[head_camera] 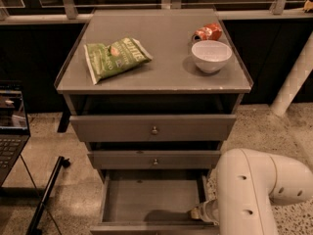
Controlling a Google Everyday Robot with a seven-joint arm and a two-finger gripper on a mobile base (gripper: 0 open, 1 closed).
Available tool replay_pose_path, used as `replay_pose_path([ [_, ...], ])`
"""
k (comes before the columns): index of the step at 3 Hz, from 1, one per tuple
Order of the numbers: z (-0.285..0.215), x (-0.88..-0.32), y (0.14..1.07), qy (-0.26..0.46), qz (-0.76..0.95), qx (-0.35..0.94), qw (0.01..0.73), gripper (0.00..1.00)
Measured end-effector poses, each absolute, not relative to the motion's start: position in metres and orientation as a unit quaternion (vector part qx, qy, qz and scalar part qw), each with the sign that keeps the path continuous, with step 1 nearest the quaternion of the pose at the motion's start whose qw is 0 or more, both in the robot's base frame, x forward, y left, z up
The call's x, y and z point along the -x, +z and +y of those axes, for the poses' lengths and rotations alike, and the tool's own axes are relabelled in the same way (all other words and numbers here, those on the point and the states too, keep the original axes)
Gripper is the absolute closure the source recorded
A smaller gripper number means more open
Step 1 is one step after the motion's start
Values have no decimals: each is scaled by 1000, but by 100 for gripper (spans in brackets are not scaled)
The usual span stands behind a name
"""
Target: Open bottom drawer
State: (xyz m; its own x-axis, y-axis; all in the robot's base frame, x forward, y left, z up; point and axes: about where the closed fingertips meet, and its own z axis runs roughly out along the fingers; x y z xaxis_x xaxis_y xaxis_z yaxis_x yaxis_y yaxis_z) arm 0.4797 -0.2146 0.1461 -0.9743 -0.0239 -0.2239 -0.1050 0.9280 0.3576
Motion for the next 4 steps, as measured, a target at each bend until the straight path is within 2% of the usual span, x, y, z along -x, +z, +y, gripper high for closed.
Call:
replay_pose_path([
  [1, -219, -470, 163, 201, 969, 45, 133, 100],
  [3, -206, -469, 279, 206, 909, 203, 301, 100],
  [4, -202, -473, 300, 206, 891, 216, 343, 82],
])
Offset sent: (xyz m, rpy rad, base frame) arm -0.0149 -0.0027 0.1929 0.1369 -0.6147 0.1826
